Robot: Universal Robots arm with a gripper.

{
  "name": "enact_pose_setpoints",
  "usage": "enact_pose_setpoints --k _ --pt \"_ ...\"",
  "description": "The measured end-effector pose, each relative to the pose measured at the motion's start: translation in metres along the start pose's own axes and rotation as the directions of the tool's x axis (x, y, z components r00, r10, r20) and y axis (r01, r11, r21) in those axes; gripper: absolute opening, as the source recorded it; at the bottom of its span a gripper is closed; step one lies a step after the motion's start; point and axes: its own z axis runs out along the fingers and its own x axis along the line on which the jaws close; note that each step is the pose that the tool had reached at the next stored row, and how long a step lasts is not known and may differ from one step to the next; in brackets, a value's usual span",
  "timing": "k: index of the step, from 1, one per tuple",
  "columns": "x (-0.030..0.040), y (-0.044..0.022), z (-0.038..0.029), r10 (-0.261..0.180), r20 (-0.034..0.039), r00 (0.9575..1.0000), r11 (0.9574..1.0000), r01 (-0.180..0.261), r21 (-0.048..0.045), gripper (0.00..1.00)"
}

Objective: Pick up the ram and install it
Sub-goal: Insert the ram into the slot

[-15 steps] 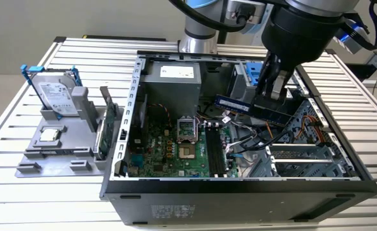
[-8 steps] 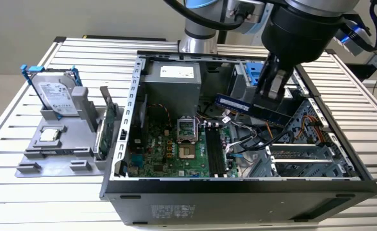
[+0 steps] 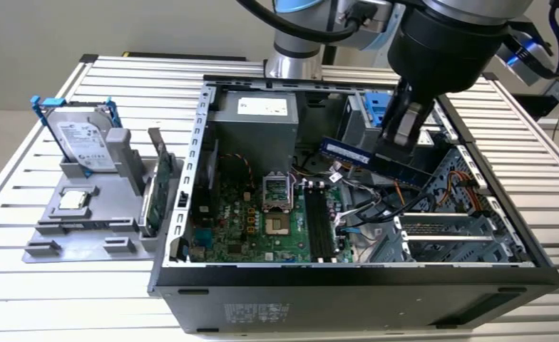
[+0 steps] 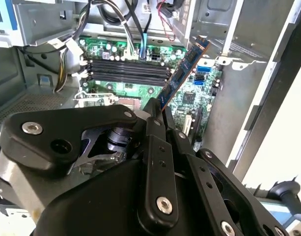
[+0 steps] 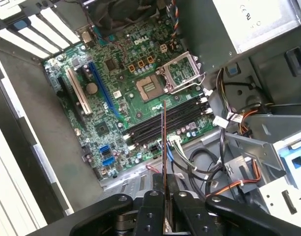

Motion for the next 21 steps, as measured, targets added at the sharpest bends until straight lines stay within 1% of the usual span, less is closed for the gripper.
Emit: enact_pose_setpoints --k 6,11,16,21 --pt "0.0 0.0 0.0 0.039 0.0015 0.9992 0.9992 -0.039 0.0001 0.0" --pt "0.0 0.0 0.0 0.075 0.0027 0.9972 0.9972 -0.075 0.0002 0.0" --pt "0.0 0.0 0.0 0.111 0.004 0.9938 0.9938 -0.111 0.0002 0.0" --pt "0.0 0.0 0.0 0.149 0.0054 0.9888 0.9888 -0.149 0.0002 0.0"
